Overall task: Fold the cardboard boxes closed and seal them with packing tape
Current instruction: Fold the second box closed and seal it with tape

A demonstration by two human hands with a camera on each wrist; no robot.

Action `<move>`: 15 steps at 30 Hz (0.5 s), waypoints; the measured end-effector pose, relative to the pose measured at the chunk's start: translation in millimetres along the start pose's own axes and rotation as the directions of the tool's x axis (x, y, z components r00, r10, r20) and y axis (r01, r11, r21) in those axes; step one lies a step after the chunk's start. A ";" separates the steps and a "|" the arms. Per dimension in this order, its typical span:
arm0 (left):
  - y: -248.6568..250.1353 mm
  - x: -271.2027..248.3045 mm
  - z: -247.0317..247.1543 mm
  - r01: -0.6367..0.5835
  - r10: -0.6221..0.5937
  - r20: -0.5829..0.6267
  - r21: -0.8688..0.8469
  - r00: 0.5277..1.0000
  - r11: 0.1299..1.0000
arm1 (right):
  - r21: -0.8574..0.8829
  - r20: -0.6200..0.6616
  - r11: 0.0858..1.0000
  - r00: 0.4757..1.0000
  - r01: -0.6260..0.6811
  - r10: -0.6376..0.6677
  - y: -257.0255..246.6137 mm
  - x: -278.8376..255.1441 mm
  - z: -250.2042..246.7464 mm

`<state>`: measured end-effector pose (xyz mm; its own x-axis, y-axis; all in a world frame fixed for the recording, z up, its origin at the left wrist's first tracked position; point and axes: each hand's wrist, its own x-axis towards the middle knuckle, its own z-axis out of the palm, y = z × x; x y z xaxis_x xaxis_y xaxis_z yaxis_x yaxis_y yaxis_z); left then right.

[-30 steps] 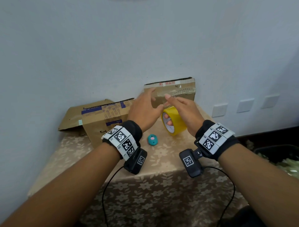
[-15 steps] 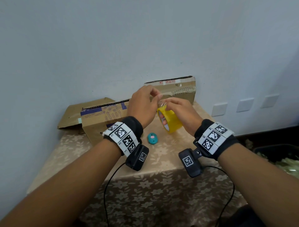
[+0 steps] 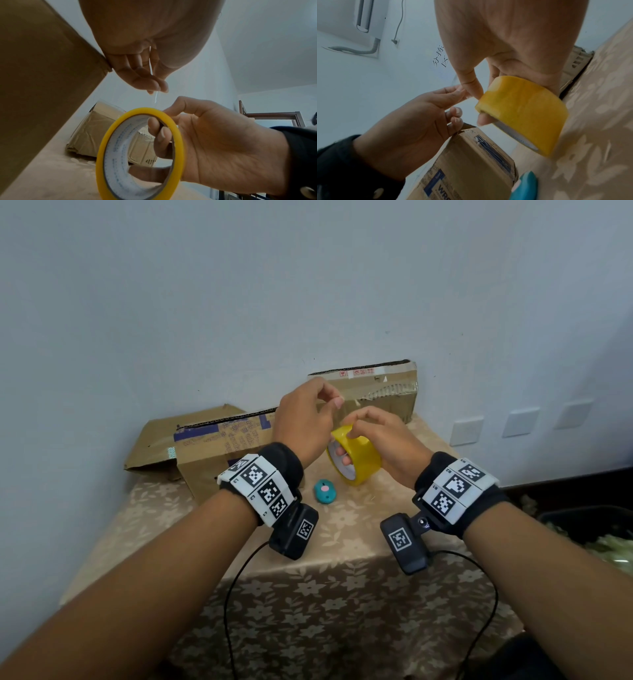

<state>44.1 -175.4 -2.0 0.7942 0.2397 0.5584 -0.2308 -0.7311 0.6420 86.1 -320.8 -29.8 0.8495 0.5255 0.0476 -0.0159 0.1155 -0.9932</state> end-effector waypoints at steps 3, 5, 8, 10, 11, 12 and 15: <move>-1.9 0.0 1.0 -0.005 0.005 0.011 -0.008 1.000 1.000 | 0.056 0.066 0.998 0.997 -0.041 0.037 -0.1 -0.4 -2.5; -2.9 -0.2 1.0 -0.008 0.008 0.015 -0.006 1.000 1.000 | 0.047 0.085 0.997 0.995 -0.058 0.054 -1.1 -1.6 -4.1; -2.9 -0.4 1.9 -0.007 0.007 0.015 -0.006 1.000 1.000 | 0.022 0.079 0.997 0.994 -0.072 0.070 -0.2 -0.2 -6.1; -2.2 -1.6 2.7 -0.022 0.022 0.014 0.001 1.000 1.000 | -0.005 0.048 0.997 0.996 -0.082 0.082 0.3 1.1 -6.8; -1.7 -2.6 2.8 -0.032 0.032 0.015 0.004 0.999 0.999 | -0.011 0.031 0.996 0.995 -0.092 0.092 0.1 1.3 -7.0; -1.1 -3.4 2.7 -0.039 0.039 0.015 0.004 0.999 0.999 | -0.009 0.017 0.995 0.994 -0.104 0.104 -0.4 1.0 -7.6; 0.7 -4.1 0.7 -0.035 0.036 0.013 -0.015 0.999 0.999 | -0.023 0.015 0.993 0.993 -0.120 0.120 -2.3 -0.5 -9.7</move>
<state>41.1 -177.4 -4.2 0.7930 0.2049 0.5738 -0.2672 -0.7294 0.6298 90.9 -329.5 -28.6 0.8334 0.5482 -0.0706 -0.1053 0.0321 -0.9939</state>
